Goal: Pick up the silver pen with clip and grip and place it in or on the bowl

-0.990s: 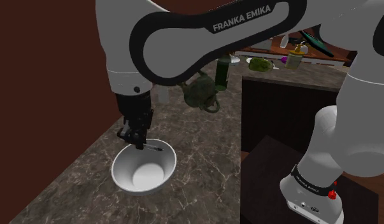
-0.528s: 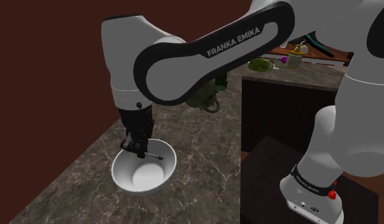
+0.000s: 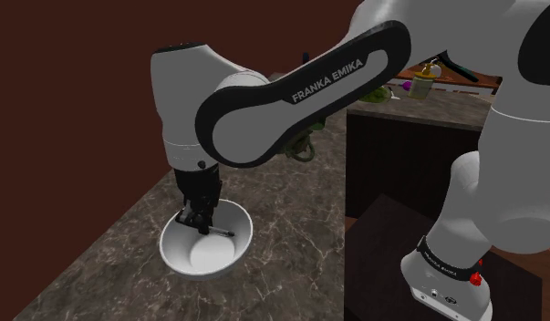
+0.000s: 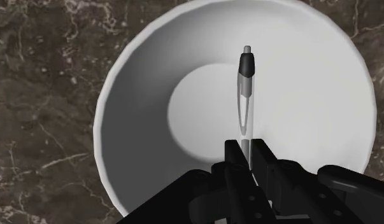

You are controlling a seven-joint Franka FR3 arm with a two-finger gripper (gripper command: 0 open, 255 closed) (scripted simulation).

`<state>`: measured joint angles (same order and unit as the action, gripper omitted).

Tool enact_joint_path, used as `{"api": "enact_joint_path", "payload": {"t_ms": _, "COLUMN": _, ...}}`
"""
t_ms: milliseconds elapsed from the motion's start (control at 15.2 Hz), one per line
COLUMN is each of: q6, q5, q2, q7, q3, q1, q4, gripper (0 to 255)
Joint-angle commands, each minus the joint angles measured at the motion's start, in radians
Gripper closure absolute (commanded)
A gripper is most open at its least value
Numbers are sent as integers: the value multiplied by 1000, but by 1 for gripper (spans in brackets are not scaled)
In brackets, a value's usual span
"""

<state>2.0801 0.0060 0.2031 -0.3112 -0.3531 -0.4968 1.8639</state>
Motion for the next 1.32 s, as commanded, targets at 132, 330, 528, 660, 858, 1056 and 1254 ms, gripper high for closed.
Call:
{"api": "enact_joint_path", "payload": {"t_ms": 132, "q6": 1, "q5": 0, "q2": 0, "q7": 0, "q3": 0, "q1": 0, "q4": 0, "gripper": 255}}
{"api": "enact_joint_path", "payload": {"t_ms": 330, "q6": 1, "q5": 0, "q2": 0, "q7": 0, "q3": 0, "q1": 0, "q4": 1, "gripper": 0}}
{"api": "enact_joint_path", "payload": {"t_ms": 528, "q6": 1, "q5": 0, "q2": 0, "q7": 0, "q3": 0, "q1": 0, "q4": 1, "gripper": 0}}
{"api": "enact_joint_path", "payload": {"t_ms": 660, "q6": -30, "q5": 4, "q2": -12, "q7": 3, "q3": 0, "q1": 2, "q4": -18, "gripper": 0}}
{"api": "enact_joint_path", "payload": {"t_ms": 858, "q6": -117, "q5": 14, "q2": -39, "q7": 10, "q3": 0, "q1": 8, "q4": -79, "gripper": 0}}
{"api": "enact_joint_path", "payload": {"t_ms": 1056, "q6": -117, "q5": 14, "q2": -39, "q7": 10, "q3": 0, "q1": 8, "q4": -79, "gripper": 0}}
{"api": "enact_joint_path", "payload": {"t_ms": 1254, "q6": -117, "q5": 14, "q2": -39, "q7": 10, "q3": 0, "q1": 8, "q4": -79, "gripper": 0}}
